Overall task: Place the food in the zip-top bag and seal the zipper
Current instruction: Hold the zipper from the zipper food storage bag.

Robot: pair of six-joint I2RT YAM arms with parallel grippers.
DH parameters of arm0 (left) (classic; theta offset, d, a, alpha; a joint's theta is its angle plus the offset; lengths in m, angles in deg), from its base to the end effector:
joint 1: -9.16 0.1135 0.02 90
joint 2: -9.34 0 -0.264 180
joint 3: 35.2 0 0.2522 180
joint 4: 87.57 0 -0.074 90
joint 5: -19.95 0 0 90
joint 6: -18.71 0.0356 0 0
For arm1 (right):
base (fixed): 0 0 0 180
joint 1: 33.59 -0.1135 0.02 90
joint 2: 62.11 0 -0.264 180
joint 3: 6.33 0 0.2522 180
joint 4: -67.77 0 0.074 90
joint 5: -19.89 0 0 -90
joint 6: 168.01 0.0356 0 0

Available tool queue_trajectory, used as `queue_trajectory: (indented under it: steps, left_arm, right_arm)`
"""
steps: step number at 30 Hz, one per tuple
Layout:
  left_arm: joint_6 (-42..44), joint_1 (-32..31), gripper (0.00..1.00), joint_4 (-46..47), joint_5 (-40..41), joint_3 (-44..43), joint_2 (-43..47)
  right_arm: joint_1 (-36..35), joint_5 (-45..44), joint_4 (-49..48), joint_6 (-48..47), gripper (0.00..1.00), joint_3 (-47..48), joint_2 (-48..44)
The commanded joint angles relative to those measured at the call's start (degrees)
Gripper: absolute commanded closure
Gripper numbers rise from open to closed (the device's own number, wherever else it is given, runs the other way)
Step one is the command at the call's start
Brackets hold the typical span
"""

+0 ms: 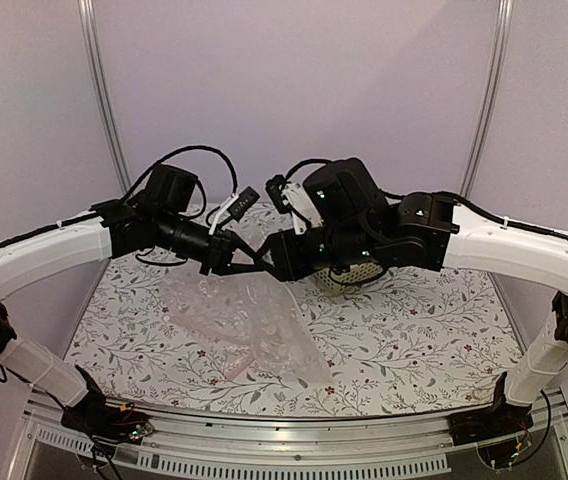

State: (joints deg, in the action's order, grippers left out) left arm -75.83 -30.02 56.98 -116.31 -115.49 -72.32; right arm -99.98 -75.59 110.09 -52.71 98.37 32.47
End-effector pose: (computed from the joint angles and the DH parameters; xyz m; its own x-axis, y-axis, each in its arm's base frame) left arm 0.2262 -0.2175 0.3096 -0.5332 0.3639 -0.7637 0.8456 0.2000 -0.4950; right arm 0.1561 0.3486 0.3627 -0.5689 -0.2394 -0.7868 -0.7042 0.6360 0.3156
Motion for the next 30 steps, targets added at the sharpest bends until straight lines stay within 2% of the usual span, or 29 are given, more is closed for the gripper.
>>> queue_trajectory:
  steps: [1,10,30]
  left_arm:
    - [-0.6,-0.7,1.00,1.3,-0.2,1.2,-0.1]
    - [-1.1,-0.8,1.00,2.0,-0.3,1.3,-0.1]
    - [-1.7,-0.6,1.00,2.6,2.0,1.5,0.3]
  right_arm:
    - [-0.5,-4.1,-0.9,2.1,0.62,2.1,0.9]
    - [-0.7,-5.3,0.5,2.0,0.75,4.1,2.1]
    - [-1.6,-6.6,3.0,2.6,0.82,5.5,4.3]
